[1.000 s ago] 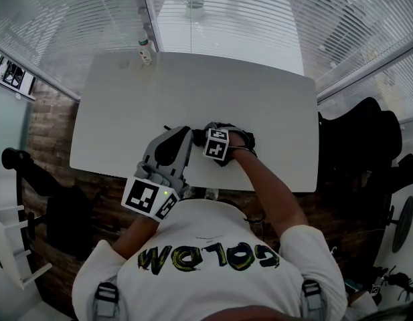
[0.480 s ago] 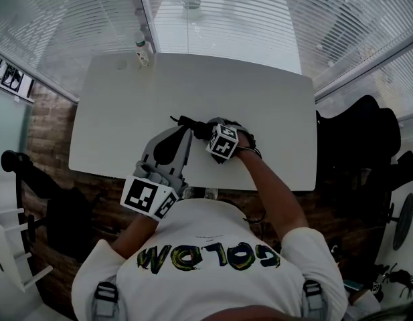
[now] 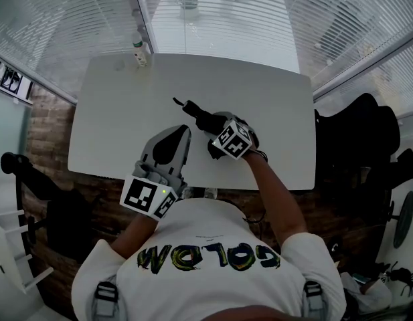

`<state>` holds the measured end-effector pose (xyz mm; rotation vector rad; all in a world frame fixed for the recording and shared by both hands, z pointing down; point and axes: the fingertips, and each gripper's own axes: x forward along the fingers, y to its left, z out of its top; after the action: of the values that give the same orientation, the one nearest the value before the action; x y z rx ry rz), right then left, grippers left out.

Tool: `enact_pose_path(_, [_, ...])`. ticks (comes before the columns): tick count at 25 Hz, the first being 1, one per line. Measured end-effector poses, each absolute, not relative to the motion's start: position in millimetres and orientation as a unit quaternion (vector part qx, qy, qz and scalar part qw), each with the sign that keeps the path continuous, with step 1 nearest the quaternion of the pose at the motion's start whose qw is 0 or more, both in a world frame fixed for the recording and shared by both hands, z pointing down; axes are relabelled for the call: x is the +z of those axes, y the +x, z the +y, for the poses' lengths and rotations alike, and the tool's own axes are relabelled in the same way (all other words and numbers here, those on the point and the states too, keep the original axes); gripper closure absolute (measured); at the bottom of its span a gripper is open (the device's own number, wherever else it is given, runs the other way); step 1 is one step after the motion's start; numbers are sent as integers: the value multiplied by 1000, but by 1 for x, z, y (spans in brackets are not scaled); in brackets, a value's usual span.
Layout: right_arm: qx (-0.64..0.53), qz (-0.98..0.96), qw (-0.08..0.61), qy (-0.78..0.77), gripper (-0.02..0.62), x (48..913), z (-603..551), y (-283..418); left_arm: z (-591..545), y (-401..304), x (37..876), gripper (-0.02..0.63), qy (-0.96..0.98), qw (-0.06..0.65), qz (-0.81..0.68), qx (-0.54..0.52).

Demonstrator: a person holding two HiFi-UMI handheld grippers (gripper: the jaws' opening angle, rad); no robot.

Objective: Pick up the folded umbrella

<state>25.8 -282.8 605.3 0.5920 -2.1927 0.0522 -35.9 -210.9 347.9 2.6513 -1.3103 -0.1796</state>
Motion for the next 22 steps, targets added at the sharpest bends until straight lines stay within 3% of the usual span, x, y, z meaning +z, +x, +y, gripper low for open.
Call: enact_pose_path(22, [21, -909, 234, 346, 364, 479, -264, 44, -217, -36, 350, 595, 889, 90, -444, -60])
